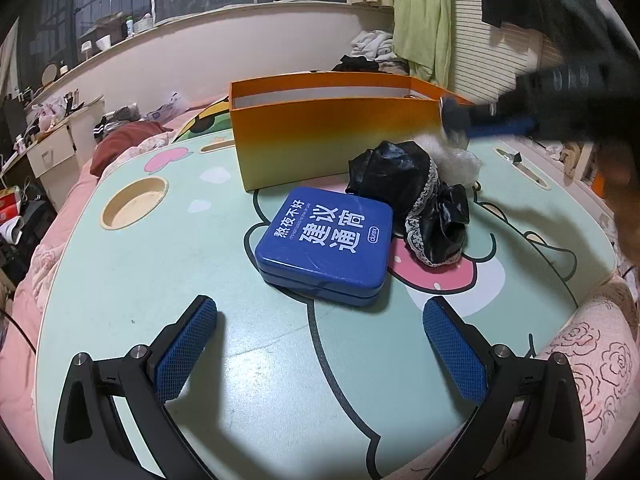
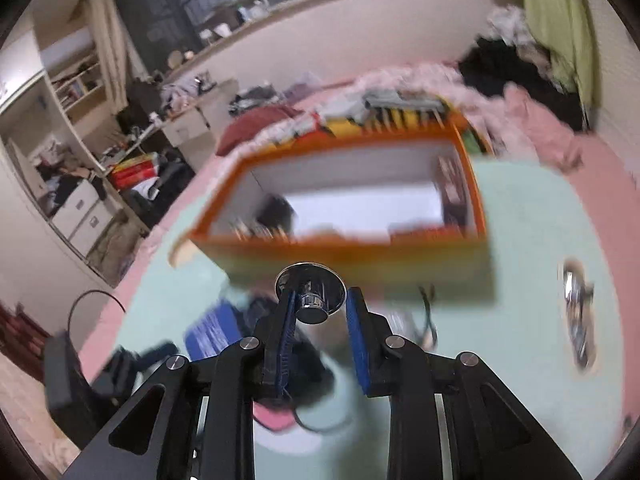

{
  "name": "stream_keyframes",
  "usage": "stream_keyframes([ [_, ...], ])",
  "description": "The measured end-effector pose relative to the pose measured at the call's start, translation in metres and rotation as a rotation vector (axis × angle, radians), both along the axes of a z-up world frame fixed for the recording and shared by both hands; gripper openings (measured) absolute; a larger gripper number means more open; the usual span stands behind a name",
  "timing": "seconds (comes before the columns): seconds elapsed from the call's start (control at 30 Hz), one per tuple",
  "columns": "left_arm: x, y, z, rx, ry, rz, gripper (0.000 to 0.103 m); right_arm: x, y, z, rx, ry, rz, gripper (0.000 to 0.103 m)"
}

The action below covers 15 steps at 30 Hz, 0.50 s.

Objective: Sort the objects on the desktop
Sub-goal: 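Pick the silver metal cup from the box with the right gripper, set it down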

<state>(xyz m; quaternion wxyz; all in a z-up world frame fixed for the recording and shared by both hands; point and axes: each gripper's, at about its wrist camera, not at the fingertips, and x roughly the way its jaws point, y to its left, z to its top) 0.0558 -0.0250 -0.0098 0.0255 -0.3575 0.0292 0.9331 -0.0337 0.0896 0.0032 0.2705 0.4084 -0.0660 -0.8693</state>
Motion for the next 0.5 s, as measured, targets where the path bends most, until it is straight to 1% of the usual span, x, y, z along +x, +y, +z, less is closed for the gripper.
stream_keyframes([
  [0.07,0.000,-0.001,0.000,0.000,0.000,0.001,0.103,-0.003,-0.002,-0.013,0.011,0.005,-0.026,0.025],
  [0.13,0.000,0.000,0.000,0.000,-0.001,0.001,0.103,-0.007,-0.010,-0.021,0.041,0.045,-0.062,0.025],
  [0.2,0.000,0.000,0.000,0.001,-0.001,0.001,0.103,-0.010,-0.019,-0.024,0.058,0.061,-0.048,0.025],
  [0.27,-0.001,0.000,0.000,0.000,-0.001,0.001,0.103,-0.012,-0.026,-0.025,0.084,0.075,-0.011,0.026],
  [0.33,-0.001,0.000,0.000,0.000,-0.001,0.001,0.103,-0.015,-0.032,-0.030,0.101,0.052,0.023,0.040],
  [0.37,-0.001,0.000,0.000,0.000,-0.001,0.001,0.103,-0.014,-0.032,-0.031,0.111,0.050,0.017,0.049],
  [0.4,-0.001,0.000,0.000,0.001,-0.001,-0.002,0.103,-0.012,-0.031,-0.029,0.112,0.075,-0.006,0.053],
  [0.43,-0.001,0.000,0.000,0.001,-0.001,-0.002,0.103,-0.005,-0.027,-0.024,0.101,0.108,-0.022,0.054],
  [0.47,-0.001,0.000,0.000,0.001,-0.002,-0.002,0.103,0.004,-0.022,-0.019,0.084,0.148,-0.031,0.060],
  [0.5,-0.001,-0.001,0.000,0.001,-0.001,-0.002,0.103,0.017,-0.016,-0.013,0.070,0.193,-0.039,0.070],
])
